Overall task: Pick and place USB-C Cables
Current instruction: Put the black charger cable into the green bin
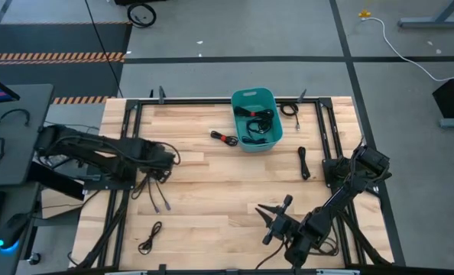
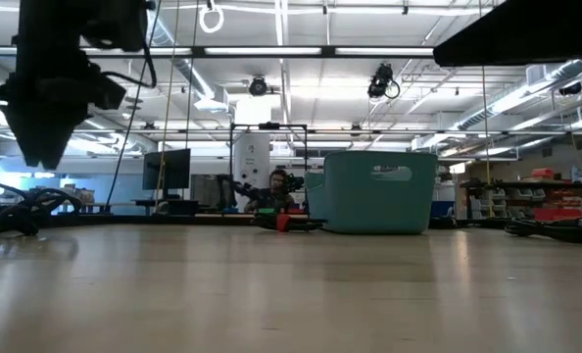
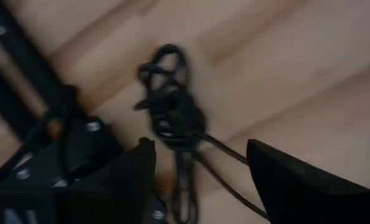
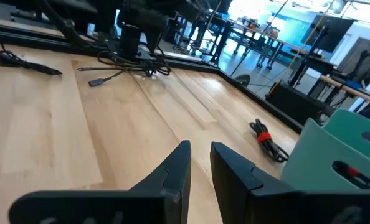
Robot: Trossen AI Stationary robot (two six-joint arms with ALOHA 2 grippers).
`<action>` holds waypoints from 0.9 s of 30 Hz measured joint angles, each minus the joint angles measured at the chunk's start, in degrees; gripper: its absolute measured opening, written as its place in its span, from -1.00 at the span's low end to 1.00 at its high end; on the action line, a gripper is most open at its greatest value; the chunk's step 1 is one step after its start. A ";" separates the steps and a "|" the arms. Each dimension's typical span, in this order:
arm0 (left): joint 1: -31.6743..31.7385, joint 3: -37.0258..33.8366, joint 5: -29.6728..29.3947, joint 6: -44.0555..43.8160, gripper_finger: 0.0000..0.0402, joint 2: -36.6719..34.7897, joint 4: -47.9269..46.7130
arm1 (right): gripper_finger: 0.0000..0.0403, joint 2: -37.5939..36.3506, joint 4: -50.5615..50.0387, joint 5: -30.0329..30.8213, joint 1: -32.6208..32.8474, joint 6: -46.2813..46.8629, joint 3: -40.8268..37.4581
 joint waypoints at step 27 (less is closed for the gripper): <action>8.41 -6.71 -2.91 14.69 -0.71 17.52 15.79 | -0.67 0.02 3.99 3.05 4.45 -6.35 0.83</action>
